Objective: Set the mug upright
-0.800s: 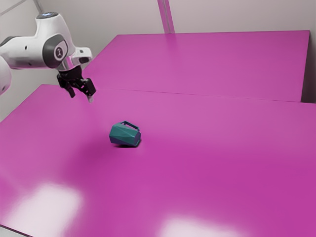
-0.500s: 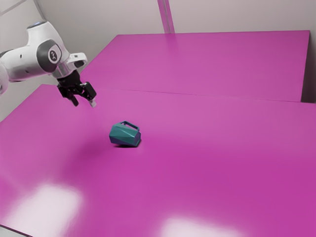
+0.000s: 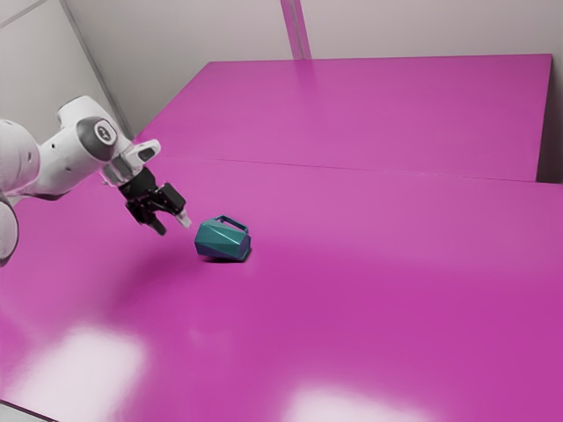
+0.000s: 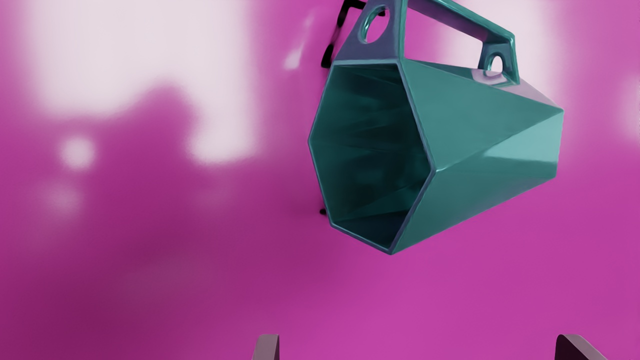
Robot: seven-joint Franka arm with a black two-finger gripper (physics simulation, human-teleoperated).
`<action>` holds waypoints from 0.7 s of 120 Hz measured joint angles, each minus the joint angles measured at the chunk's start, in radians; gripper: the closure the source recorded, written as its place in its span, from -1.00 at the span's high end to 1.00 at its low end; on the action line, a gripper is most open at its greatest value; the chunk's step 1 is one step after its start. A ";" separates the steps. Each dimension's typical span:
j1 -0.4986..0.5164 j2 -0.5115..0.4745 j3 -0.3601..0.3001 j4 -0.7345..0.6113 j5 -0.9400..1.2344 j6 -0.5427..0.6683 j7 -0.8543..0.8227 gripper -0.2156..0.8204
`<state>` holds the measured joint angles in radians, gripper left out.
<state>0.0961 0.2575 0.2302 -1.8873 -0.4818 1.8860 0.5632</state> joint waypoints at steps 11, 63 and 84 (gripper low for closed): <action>0.013 0.017 -0.004 0.003 -0.052 -0.010 0.056 0.58; 0.077 0.175 -0.042 0.117 -0.238 -0.079 0.330 0.58; 0.091 0.218 -0.067 0.157 -0.276 -0.102 0.409 0.58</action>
<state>0.1875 0.4757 0.1635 -1.7306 -0.7575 1.7838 0.9720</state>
